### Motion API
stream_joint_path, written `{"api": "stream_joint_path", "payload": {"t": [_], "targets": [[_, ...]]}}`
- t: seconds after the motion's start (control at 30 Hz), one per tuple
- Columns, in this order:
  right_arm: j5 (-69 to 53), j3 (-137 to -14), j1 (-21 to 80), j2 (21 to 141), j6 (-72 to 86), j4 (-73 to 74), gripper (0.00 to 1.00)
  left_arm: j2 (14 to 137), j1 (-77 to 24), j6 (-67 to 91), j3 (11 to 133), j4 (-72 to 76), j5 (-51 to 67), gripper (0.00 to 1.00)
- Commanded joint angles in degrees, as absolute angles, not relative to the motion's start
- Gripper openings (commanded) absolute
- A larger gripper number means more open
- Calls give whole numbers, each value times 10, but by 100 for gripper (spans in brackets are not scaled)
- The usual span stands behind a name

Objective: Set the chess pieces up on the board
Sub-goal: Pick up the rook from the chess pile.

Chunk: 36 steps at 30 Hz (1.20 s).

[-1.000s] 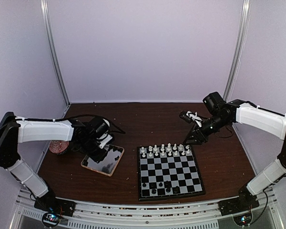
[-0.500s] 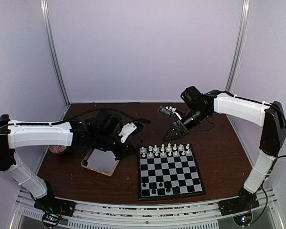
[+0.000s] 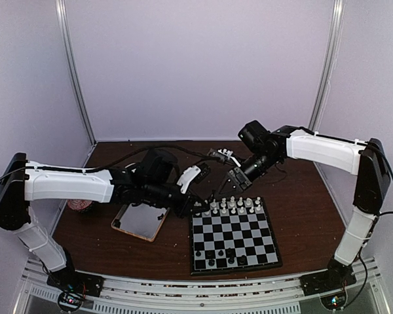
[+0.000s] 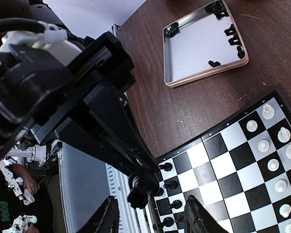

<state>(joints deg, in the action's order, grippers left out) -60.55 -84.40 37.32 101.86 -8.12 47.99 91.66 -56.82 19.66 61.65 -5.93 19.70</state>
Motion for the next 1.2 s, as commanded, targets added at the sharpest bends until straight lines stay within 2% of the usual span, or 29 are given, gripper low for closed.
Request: {"api": "stream_joint_path", "payload": {"t": [0.0,0.27,0.6,0.77,1.03,1.17], "targets": [[-615,-855,378,1019,-56,448,46,923,-572,206,634,-26,217,0],[-625,-861,378,1025,-46,434,40,927,-573,206,635,-32,223,0],[-642,-851,380,1029,-42,423,17,939,-575,204,642,-36,227,1],[-645,-846,380,1029,-45,424,9,938,-575,205,639,-36,215,1],[-626,-835,362,1002,-55,422,5,946,-575,204,633,-42,205,0],[-565,-805,319,953,-116,447,5,941,-575,201,618,-46,193,0]]}}
